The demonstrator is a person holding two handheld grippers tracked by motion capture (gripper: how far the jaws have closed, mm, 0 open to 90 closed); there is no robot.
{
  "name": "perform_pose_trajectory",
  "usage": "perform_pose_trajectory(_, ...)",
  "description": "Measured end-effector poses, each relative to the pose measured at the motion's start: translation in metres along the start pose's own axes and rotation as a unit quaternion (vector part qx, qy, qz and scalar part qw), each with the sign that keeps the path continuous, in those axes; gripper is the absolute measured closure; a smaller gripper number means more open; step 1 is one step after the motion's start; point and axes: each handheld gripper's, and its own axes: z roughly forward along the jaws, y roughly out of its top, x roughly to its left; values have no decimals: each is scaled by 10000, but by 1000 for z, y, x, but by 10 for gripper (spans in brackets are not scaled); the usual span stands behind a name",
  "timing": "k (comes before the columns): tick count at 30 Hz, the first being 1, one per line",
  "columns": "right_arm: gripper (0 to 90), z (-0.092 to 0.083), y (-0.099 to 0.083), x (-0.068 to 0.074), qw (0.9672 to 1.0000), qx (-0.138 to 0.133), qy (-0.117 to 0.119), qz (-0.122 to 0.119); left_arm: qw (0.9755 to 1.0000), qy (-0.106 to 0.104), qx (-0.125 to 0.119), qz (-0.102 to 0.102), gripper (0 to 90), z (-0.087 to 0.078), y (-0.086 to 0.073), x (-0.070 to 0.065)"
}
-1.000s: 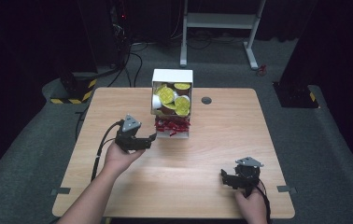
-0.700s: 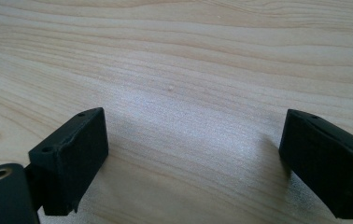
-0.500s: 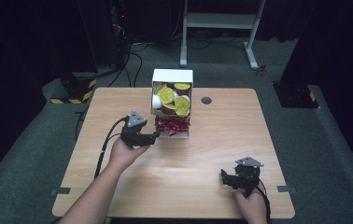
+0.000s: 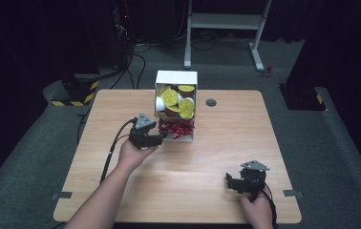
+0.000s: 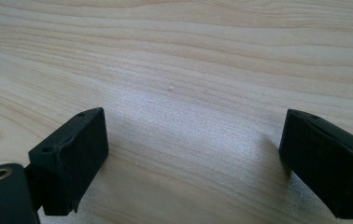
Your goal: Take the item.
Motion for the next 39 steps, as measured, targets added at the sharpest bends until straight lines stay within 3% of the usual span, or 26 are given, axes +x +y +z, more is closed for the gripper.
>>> perform_pose_trajectory(14,80,0,0,0,10000,0,0,1,9996,139,-149,182,482,11,2,-4)
perform_pose_trajectory(16,80,0,0,0,10000,0,0,0,9993,232,-188,217,558,8,3,-3)
perform_pose_trajectory(22,80,0,0,0,10000,0,0,1,9994,201,-150,255,663,5,3,-2)
perform_pose_trajectory(39,80,0,0,0,10000,3,0,7,9990,190,-371,190,770,-16,-3,-6)
